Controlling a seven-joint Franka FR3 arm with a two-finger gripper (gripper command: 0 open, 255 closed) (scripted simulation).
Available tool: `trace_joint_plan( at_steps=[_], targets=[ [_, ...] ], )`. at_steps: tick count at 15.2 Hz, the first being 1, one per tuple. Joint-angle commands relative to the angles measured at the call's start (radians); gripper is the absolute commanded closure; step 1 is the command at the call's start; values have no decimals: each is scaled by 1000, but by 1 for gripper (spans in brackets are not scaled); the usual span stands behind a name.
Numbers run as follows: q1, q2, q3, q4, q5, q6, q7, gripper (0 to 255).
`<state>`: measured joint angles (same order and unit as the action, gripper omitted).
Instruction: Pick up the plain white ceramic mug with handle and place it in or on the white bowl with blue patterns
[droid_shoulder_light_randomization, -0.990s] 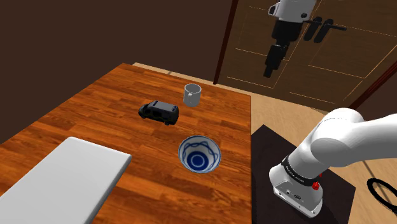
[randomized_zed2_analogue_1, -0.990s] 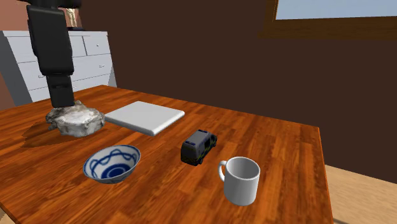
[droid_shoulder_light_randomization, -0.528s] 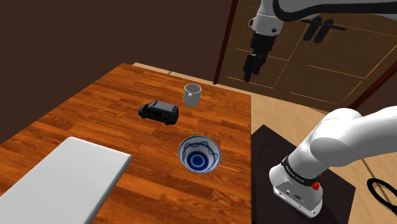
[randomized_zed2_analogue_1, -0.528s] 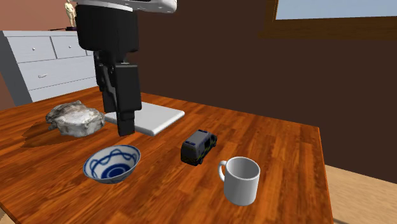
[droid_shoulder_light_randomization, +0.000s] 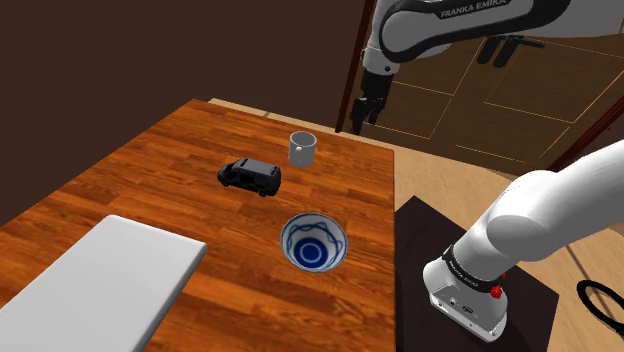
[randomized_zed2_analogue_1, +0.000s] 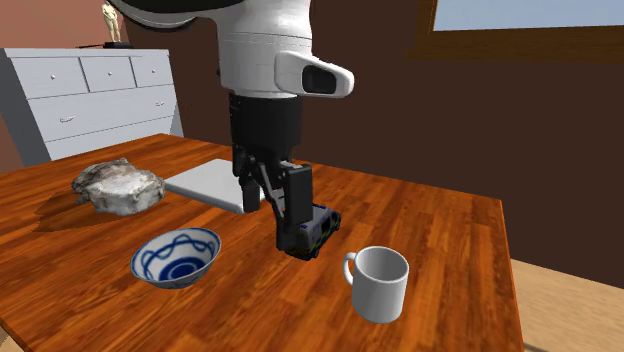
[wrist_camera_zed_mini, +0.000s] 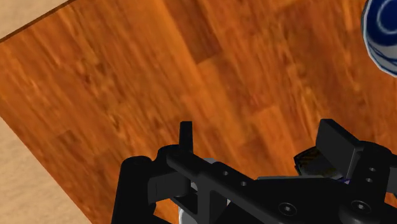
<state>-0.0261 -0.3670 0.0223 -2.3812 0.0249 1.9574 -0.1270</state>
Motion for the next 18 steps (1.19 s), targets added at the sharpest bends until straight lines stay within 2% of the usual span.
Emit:
trace_joint_plan(
  at_steps=[1, 10, 18],
  targets=[
    [-3, 76, 0, 32, -1, 54, 5, 0],
    [-15, 413, -8, 212, -11, 242, 18, 0],
    [-24, 715, -18, 460, -13, 324, 27, 0]
  ],
)
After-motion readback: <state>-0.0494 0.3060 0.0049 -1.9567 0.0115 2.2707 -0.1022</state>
